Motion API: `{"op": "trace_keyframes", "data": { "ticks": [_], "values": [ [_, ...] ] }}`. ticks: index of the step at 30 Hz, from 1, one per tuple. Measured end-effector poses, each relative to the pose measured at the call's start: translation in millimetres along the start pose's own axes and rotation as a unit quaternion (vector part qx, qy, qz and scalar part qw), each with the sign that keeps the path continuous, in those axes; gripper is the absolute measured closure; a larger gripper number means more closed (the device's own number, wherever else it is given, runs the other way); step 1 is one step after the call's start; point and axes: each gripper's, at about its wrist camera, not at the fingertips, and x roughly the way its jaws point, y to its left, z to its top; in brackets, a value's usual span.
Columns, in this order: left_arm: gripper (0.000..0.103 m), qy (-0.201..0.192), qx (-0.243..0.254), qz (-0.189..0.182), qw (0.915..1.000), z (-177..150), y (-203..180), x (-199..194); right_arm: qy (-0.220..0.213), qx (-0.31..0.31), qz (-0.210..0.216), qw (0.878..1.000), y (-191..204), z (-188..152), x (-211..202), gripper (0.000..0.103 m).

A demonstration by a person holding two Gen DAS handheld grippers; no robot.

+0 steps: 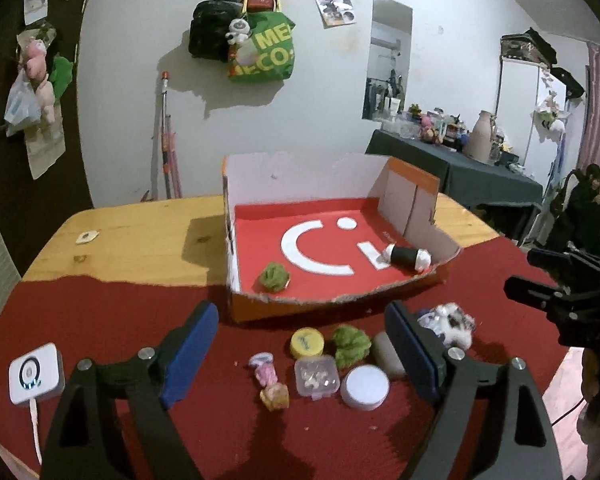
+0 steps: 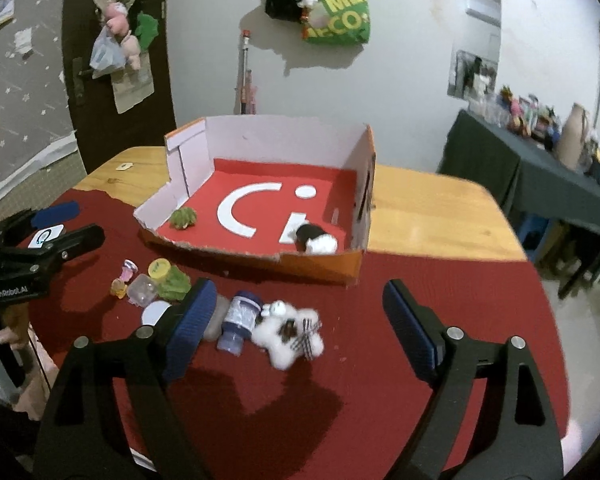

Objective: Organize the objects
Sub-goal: 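Withdraw both open tools from the box back toward the remaining items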

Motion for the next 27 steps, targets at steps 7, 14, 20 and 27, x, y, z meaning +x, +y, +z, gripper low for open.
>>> {"op": "trace_keyframes", "data": {
  "ticks": [7,14,20,27],
  "values": [
    [0.013,0.022,-0.012,0.006,0.9997,-23.4,4.1,7.7,0.003,0.012,-0.016,1.000,-3.4,-18.6,13.3,0.017],
    [0.013,0.052,-0.025,0.013,0.9983,-38.2,11.9,20.9,0.035,0.031,-0.005,0.999,-7.8,-36.1,34.8,0.017],
    [0.013,0.067,-0.028,0.015,0.9973,-44.4,15.2,28.8,0.046,0.027,-0.008,0.999,-8.5,-43.5,42.6,0.017],
    [0.013,0.075,-0.028,0.014,0.9967,-44.7,16.9,32.8,0.056,0.034,-0.003,0.998,-11.6,-44.9,48.3,0.017]
  ]
}}
